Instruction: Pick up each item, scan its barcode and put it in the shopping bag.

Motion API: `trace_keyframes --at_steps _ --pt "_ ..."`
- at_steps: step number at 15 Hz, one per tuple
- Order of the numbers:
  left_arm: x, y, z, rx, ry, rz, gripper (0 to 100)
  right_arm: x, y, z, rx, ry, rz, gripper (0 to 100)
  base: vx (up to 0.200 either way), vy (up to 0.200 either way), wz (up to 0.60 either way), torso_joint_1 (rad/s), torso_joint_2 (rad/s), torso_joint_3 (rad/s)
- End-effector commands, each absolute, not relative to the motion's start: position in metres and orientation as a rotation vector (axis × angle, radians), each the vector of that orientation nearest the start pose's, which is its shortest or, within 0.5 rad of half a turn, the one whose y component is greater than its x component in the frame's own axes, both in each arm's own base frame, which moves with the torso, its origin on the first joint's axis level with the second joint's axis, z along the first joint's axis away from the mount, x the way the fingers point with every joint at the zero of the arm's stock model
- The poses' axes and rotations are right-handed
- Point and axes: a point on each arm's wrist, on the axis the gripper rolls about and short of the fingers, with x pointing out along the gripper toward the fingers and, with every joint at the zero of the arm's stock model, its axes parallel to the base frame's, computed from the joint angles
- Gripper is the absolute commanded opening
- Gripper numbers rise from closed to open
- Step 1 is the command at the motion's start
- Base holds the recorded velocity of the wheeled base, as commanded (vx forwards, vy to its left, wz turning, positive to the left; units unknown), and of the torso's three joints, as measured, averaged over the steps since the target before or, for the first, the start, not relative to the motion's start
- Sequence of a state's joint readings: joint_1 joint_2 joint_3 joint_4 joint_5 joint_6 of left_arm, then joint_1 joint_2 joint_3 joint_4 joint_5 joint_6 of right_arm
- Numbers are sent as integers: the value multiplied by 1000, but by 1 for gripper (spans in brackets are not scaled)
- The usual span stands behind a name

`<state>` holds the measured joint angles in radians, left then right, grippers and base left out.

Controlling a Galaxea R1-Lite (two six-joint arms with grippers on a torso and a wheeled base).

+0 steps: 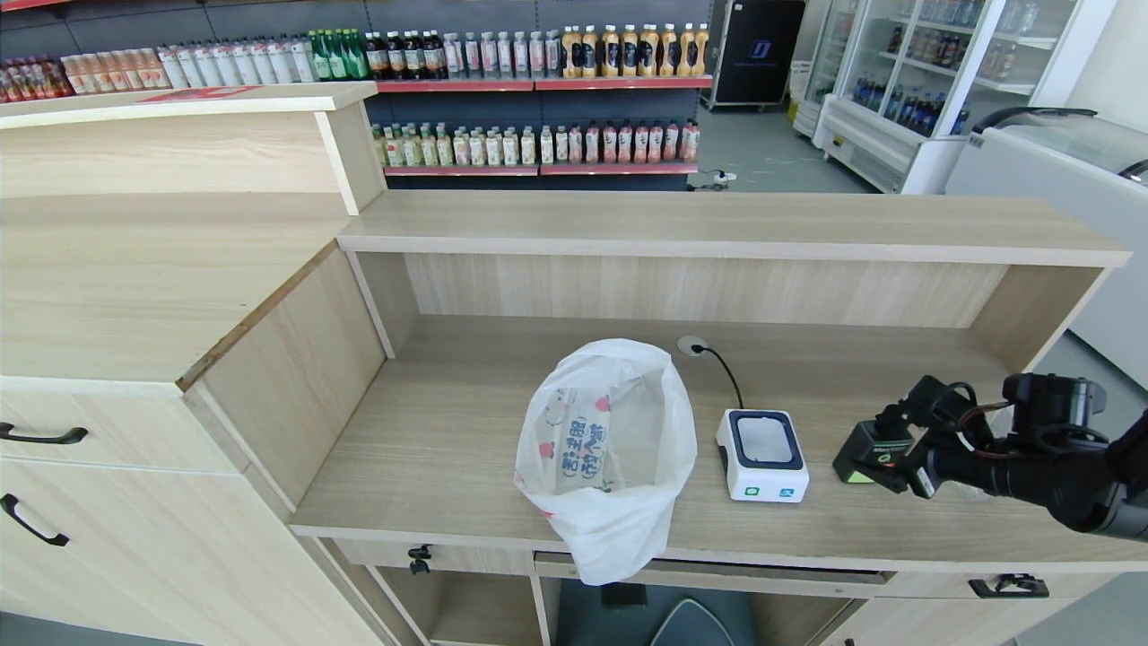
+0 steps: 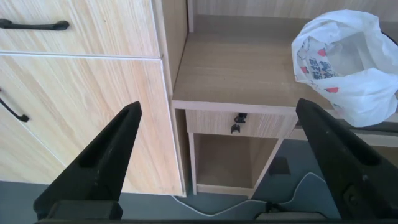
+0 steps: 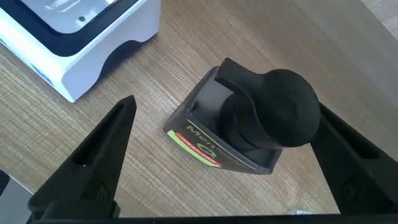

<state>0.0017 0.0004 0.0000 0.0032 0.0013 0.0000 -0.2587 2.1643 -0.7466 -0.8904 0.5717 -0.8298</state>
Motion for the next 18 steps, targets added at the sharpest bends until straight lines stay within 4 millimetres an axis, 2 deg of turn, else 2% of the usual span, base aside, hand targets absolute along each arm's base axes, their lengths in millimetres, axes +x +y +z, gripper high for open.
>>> trace_keyframes --at_steps 1,5,9,12,13,18 --pt "-23 0 75 0 3 3 100 348 -79 33 -602 331 486 100 0 0 0 0 0 0" --pt "-23 0 75 0 3 3 100 352 -79 22 -607 346 502 100 0 0 0 0 0 0" --pt "-23 0 75 0 3 3 100 365 -68 16 -613 332 538 100 0 0 0 0 0 0" --pt "-23 0 75 0 3 3 100 367 -62 11 -614 331 561 100 0 0 0 0 0 0" --pt "-23 0 75 0 3 3 100 367 -61 10 -613 334 563 0 0 0 0 0 0 0" --pt "-23 0 75 0 3 3 100 373 -53 6 -621 325 581 0 0 0 0 0 0 0"
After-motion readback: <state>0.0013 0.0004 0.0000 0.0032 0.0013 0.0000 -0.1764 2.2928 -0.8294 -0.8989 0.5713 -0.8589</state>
